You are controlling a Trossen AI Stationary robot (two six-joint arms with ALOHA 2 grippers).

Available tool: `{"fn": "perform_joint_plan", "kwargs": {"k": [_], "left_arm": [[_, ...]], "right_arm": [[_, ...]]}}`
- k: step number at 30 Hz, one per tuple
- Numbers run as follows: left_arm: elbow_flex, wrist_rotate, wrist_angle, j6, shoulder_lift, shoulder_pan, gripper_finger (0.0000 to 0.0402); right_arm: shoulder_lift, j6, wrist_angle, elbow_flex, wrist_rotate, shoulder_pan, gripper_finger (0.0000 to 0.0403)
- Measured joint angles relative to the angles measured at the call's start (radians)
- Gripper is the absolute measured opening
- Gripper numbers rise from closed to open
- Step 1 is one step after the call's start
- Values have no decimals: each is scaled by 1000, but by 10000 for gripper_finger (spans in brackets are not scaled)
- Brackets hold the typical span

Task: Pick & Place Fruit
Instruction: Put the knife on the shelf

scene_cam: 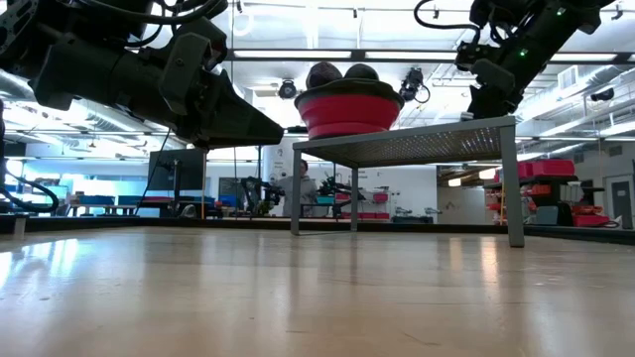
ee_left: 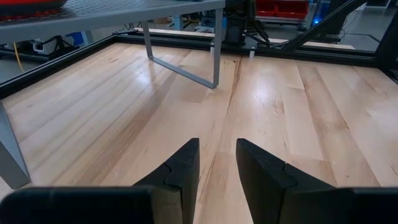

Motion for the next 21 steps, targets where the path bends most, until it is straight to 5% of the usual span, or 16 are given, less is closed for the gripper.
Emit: {"fn": "perform_joint_plan", "kwargs": {"k": [5, 21], "left_arm": [[0, 0, 0, 0, 0, 0, 113], [0, 0, 0, 1, 0, 0, 113]], "right_arm": [[0, 35, -7, 0, -67, 0, 5], [-87, -1, -5, 0, -57, 37, 5]]}}
